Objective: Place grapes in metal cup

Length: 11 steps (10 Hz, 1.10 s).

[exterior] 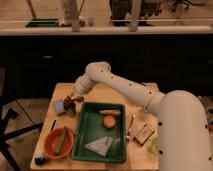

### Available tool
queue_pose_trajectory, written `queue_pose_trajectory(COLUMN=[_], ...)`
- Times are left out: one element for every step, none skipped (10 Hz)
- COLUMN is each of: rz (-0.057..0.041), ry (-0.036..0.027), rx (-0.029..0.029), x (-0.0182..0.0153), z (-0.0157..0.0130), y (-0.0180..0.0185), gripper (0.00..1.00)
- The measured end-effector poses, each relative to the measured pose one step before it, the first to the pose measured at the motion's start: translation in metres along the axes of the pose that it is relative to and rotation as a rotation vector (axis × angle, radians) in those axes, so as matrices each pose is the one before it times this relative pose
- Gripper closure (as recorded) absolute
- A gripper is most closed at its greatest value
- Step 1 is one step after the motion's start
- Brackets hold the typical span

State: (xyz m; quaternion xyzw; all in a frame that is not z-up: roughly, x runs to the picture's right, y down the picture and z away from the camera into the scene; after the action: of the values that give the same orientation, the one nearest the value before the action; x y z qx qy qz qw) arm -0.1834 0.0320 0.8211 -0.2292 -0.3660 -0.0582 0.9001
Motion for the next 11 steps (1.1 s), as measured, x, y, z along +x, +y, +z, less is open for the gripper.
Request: queue_pose_trajectory(rz=[-0.0043, -0.00205, -0.00752, -0.00794, -0.0109, -0.00977, -0.01642, -0.0099, -0.01192, -0.01384, -0.01408], ry=[0.00038, 0.00049, -0.00117, -0.00298, -0.00764, -0.01019, -0.01773, -0.01206, -0.01514, -0.01553, -0.01463], rx=[0.00356, 0.00224, 0.00508, 0.0044, 0.00326, 0.00107, -0.00206, -0.0038, -0.00487, -0.00779, -0.01169], x=[-0.0016, -0.00056, -0.00125, -0.00156, -0.00213, -0.00172, -0.00197, -0.00099, -0.00145, -0.00044, -0.00029], z=[-0.00078, -0.00097, -0.00166, -0.00155, -0.00184, -0.00092, -0.00086, 0.00007, 0.00002, -0.00034, 0.00055], y=[-0.00053, -0.00043, -0.00107, -0.00115, -0.00149, -0.00137, -0.00196, -0.00099, -0.00119, -0.00069, 0.00003], gripper=[1.0, 1.0, 1.0, 1.0, 1.0, 1.0, 1.0, 1.0, 1.0, 1.0, 1.0])
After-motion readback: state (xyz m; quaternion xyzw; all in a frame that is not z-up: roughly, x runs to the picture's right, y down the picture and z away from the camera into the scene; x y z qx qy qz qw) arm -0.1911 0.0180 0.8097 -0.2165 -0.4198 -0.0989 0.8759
